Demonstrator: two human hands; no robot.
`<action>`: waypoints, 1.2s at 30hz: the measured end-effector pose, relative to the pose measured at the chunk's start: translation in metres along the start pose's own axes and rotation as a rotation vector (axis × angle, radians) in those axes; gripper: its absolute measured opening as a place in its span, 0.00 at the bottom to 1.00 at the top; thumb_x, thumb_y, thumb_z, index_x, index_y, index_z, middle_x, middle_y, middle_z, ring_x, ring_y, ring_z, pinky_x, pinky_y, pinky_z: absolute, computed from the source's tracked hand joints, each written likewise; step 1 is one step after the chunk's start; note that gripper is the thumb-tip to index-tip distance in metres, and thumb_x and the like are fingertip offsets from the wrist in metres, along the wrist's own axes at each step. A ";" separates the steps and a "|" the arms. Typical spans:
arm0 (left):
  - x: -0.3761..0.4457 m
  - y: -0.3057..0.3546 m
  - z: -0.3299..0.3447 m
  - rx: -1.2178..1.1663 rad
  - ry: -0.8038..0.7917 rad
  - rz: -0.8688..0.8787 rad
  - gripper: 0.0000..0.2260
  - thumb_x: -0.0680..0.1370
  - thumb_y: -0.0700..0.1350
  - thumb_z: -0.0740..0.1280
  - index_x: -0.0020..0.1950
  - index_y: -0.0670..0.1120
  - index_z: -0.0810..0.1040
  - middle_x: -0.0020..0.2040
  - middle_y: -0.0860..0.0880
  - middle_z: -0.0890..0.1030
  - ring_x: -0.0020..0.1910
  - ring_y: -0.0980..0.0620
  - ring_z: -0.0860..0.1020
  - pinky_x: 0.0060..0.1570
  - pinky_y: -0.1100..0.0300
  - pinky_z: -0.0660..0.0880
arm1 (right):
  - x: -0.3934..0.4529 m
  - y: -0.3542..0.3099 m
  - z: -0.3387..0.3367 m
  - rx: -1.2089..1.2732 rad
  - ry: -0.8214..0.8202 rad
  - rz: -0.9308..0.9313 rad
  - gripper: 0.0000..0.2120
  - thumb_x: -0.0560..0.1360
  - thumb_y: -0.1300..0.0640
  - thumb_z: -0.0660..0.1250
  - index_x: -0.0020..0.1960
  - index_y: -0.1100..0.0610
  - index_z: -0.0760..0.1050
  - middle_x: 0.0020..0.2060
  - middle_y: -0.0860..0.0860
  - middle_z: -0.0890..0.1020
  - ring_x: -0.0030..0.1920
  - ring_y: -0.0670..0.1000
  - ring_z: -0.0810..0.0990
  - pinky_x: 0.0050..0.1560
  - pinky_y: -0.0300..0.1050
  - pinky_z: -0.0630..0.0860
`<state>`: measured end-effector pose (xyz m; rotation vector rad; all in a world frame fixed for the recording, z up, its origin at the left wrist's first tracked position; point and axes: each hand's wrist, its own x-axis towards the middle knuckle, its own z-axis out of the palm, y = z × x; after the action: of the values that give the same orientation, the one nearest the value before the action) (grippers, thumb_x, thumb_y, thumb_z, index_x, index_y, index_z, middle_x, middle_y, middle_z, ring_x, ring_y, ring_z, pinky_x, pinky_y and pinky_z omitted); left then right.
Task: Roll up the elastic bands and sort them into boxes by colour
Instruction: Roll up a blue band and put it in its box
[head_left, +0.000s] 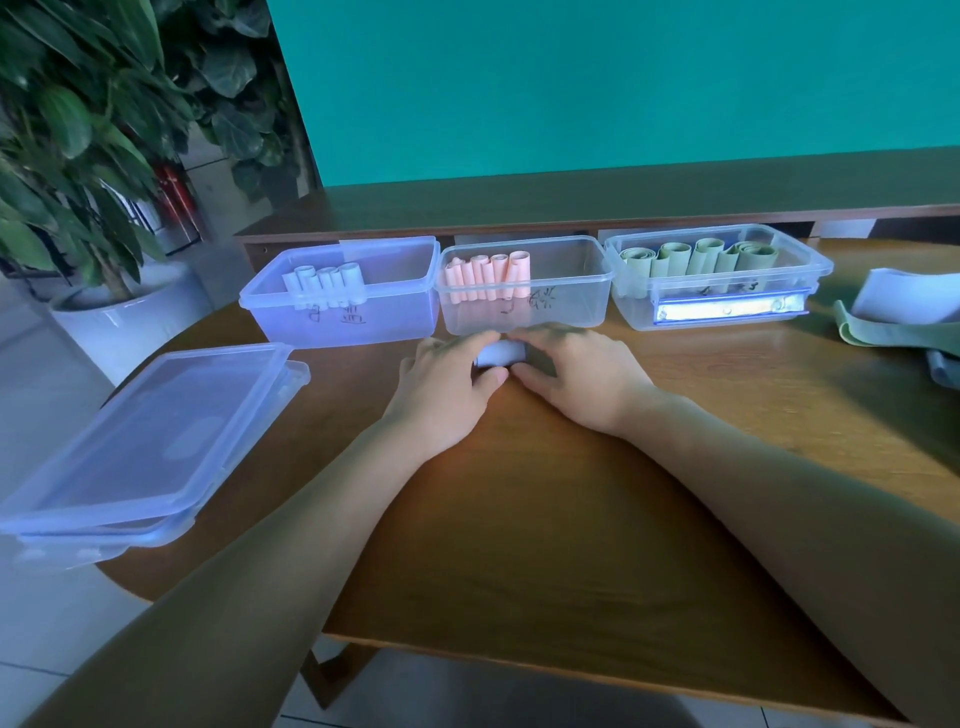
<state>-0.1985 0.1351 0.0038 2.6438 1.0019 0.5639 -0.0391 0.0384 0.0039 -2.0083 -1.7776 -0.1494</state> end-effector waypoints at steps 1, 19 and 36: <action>0.004 -0.002 0.001 -0.007 0.001 -0.009 0.19 0.83 0.53 0.61 0.74 0.59 0.68 0.68 0.50 0.76 0.68 0.44 0.67 0.68 0.47 0.63 | 0.003 0.001 0.001 0.005 0.006 0.000 0.18 0.82 0.46 0.61 0.71 0.43 0.71 0.62 0.46 0.80 0.58 0.51 0.79 0.47 0.46 0.71; 0.003 -0.010 -0.012 -0.528 0.045 -0.041 0.15 0.82 0.50 0.65 0.69 0.53 0.75 0.62 0.56 0.79 0.60 0.57 0.77 0.59 0.62 0.73 | 0.001 -0.008 -0.008 0.676 0.111 0.130 0.12 0.79 0.53 0.70 0.62 0.51 0.79 0.40 0.35 0.82 0.26 0.43 0.75 0.34 0.35 0.73; 0.014 -0.058 -0.133 -0.617 0.178 -0.089 0.11 0.76 0.49 0.75 0.56 0.52 0.79 0.47 0.61 0.82 0.47 0.63 0.81 0.42 0.73 0.72 | 0.104 -0.082 -0.057 0.745 0.031 -0.034 0.09 0.80 0.61 0.69 0.59 0.62 0.81 0.33 0.41 0.81 0.32 0.42 0.76 0.30 0.38 0.77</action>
<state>-0.2808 0.2006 0.1045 2.0234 0.8155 0.9270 -0.0894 0.1160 0.1145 -1.4238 -1.5316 0.4124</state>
